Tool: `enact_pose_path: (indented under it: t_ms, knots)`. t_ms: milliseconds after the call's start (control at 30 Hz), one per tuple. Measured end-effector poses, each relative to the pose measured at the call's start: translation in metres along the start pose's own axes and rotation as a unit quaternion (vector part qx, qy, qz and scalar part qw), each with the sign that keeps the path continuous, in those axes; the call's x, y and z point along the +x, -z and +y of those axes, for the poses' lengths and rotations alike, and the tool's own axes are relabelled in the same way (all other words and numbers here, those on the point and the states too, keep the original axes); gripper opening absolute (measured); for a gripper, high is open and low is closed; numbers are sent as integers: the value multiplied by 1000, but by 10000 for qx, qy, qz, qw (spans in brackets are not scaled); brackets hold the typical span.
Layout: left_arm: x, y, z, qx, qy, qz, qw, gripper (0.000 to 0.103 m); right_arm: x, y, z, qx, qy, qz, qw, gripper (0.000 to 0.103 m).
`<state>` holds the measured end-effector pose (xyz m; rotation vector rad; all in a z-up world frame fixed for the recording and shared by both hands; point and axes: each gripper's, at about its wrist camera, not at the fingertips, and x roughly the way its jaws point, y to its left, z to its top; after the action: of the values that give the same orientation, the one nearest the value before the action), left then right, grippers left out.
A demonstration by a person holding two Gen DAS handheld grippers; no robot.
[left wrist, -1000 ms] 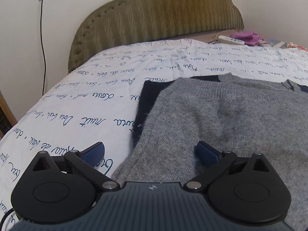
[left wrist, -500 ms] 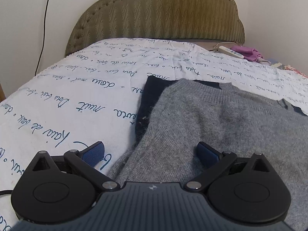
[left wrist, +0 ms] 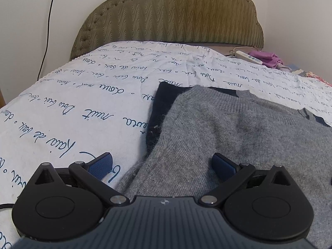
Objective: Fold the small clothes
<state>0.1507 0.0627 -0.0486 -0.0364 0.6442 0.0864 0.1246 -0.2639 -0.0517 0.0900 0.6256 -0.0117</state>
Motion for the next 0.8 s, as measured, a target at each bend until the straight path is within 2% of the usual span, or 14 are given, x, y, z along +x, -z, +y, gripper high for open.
enact_pose_path:
  t_ms: [533,800]
  knots:
    - [0,0,0,-8,2,0,10000,103,-4,2,5,-117,137,-1,9998,103]
    - [-1,0,0,-10,0,16,10000,103,-8,1,4,18,140,90,9999,103]
